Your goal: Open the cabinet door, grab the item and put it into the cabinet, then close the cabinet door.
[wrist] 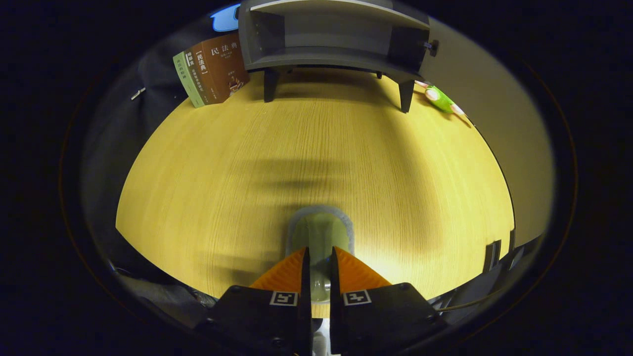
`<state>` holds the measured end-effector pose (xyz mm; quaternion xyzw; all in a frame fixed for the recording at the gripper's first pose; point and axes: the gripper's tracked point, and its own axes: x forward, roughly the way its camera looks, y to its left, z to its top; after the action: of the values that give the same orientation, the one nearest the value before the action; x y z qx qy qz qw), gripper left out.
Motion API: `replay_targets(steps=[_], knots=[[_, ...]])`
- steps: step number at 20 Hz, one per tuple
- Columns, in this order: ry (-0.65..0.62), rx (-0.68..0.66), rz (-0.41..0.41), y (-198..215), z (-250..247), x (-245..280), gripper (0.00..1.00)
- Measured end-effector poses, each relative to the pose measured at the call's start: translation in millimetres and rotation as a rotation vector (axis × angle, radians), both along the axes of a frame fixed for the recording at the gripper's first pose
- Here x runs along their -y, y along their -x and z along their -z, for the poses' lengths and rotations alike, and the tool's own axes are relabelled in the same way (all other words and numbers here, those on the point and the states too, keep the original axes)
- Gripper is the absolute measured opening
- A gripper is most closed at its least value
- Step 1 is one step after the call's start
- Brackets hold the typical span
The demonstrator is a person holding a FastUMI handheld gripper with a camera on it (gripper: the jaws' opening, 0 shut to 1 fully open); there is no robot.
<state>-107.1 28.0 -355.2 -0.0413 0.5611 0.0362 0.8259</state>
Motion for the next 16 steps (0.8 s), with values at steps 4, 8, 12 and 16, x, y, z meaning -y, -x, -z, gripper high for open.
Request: replay_targets(steps=[4,8,12,16], knots=[[-0.002,0.0,0.002,0,-1,1,0.18],[-0.015,0.023,0.005,-4,-28,0,0.18],[-0.021,0.113,0.028,-23,-82,3,0.19],[-0.043,0.231,0.022,-58,-146,1,0.18]])
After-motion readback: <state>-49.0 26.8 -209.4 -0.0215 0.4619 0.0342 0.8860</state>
